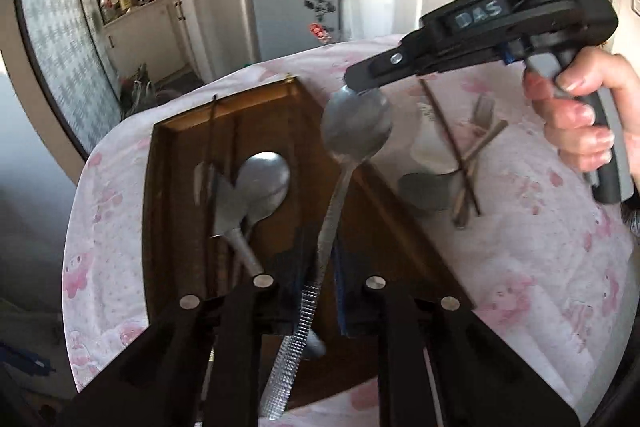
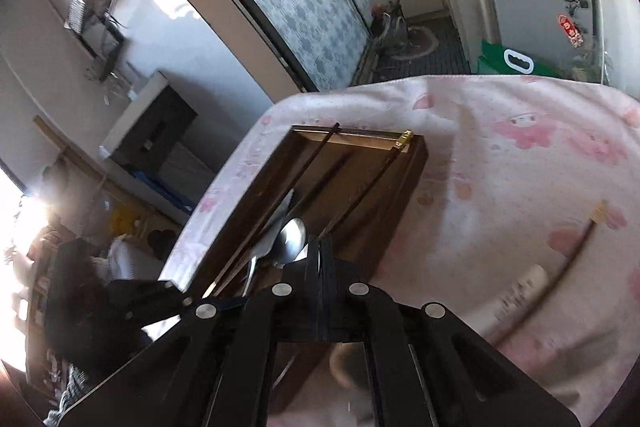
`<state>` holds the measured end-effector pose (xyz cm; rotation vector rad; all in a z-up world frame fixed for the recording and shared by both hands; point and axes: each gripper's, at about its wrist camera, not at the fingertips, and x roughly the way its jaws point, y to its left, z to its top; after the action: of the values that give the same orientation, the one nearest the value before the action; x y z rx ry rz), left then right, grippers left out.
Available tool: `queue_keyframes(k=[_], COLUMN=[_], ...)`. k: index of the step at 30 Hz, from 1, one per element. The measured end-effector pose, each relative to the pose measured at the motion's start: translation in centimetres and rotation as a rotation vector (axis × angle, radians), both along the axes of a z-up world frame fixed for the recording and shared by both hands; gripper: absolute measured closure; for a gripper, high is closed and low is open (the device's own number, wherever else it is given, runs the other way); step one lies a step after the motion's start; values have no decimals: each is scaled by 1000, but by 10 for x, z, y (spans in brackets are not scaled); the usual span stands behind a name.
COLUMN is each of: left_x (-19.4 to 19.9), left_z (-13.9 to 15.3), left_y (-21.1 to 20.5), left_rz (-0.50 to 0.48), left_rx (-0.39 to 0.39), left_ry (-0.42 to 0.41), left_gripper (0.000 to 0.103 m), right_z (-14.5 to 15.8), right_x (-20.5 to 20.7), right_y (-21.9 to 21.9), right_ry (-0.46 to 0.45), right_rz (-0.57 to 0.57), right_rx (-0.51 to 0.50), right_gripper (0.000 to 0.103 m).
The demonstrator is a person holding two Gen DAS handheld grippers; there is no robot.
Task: Organize utensils
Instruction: 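Lower the ridged-handle spoon into the tray and open the right tool, then grasp the dark chopstick from the pile with the right tool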
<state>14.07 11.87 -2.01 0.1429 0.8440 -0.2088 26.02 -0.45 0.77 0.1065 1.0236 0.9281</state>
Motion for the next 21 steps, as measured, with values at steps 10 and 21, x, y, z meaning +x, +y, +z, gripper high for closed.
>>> queue_keyframes(k=[10,21], left_x=[13,-11], left_z=[-13,20], left_y=[6,-14], left_rz=[32,-10], left_rx=[-7,-35], left_ry=[20,-88], left_gripper=[88,33], right_z=[5,18], right_x=[-3,-40], right_y=[-4,-80], right_ry=[-65,-91], right_rz=[-86,-90], right_rx=[53,67], right_gripper=[75,47])
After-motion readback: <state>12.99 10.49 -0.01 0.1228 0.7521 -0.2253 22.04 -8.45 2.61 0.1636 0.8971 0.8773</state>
